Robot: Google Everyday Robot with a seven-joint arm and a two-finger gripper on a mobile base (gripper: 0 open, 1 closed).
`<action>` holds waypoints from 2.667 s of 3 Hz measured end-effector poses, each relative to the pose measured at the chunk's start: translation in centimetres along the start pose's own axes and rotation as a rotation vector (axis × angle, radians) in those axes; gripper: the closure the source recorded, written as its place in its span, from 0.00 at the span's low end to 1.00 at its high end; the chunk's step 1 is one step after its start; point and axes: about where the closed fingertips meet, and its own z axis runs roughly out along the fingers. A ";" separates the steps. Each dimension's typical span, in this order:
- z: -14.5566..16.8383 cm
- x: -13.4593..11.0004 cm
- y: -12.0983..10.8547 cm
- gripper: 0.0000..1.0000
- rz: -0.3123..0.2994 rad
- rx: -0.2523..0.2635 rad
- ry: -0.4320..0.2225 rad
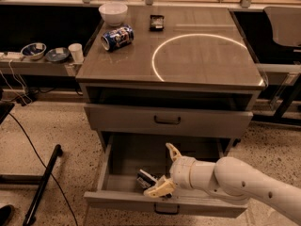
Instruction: Pick blue chip bag from middle drawer and place on counter
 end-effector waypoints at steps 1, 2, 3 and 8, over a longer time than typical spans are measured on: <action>2.8 2.2 -1.1 0.00 0.006 0.039 -0.025; 6.1 4.6 -1.2 0.19 0.035 0.015 -0.010; 9.0 6.4 -0.5 0.42 0.044 -0.026 0.039; -16.1 -2.3 -6.3 1.00 -0.224 0.087 -0.317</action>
Offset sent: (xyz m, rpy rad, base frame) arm 0.0406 0.0412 -0.1168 0.0179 0.0686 -0.0147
